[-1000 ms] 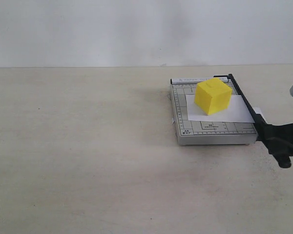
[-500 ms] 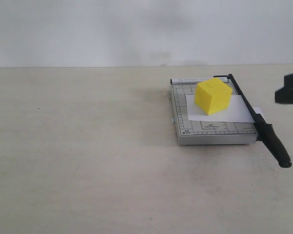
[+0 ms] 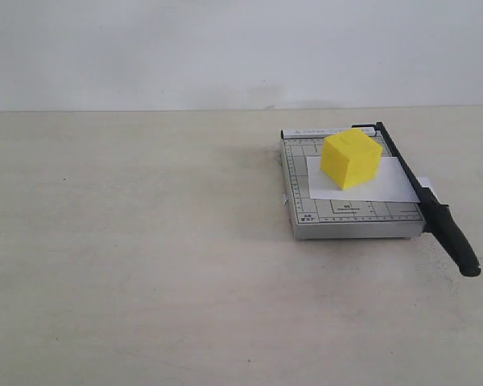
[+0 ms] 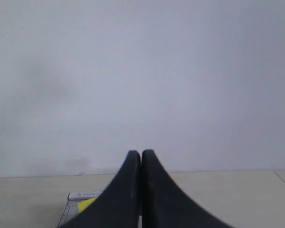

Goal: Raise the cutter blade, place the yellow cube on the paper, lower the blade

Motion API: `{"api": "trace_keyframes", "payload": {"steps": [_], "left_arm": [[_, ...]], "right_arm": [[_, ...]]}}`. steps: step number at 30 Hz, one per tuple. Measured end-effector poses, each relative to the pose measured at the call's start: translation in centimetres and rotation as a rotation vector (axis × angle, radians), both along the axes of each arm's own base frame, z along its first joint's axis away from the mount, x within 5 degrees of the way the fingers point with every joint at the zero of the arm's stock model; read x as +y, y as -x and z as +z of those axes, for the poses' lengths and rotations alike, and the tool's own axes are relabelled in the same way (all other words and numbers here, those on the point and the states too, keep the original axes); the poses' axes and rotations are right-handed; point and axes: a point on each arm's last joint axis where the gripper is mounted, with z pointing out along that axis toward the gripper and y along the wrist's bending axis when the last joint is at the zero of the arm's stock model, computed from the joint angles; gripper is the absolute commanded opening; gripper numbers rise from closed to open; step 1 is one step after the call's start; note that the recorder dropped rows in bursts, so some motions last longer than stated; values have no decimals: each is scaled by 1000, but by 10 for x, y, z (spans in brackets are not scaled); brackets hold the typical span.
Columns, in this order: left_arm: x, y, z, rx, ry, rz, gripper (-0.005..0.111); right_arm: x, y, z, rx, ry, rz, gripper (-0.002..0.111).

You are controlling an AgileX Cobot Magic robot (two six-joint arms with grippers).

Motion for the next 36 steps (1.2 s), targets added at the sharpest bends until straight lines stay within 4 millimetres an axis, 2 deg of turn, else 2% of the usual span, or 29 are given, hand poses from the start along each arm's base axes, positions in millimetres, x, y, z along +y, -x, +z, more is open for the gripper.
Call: {"api": "trace_keyframes", "payload": {"steps": [5,9,13,18,20,22,26,27,29,34,36], "left_arm": [[0,0,0,0,0,0,4],[0,0,0,0,0,0,4],[0,0,0,0,0,0,4],[0,0,0,0,0,0,4],[0,0,0,0,0,0,4],[0,0,0,0,0,0,4],[0,0,0,0,0,0,4],[0,0,0,0,0,0,4],[0,0,0,0,0,0,4],[0,0,0,0,0,0,4],[0,0,0,0,0,0,4]], "right_arm": [[13,23,-31,59,-52,112,-1],[14,31,-39,73,-68,112,-1],[2,26,-49,44,-46,-18,-1],[-13,9,-97,12,-110,-150,-1],[-17,7,-110,-20,-105,-187,-1],[-17,6,-113,-18,-92,-194,-1],[-18,8,-128,128,-145,-212,-1],[-18,10,-139,241,-155,-218,-1],[-18,11,-147,315,-126,-203,-1],[-5,11,-148,341,-106,8,-1],[-3,12,-148,344,-116,27,-1]]}}
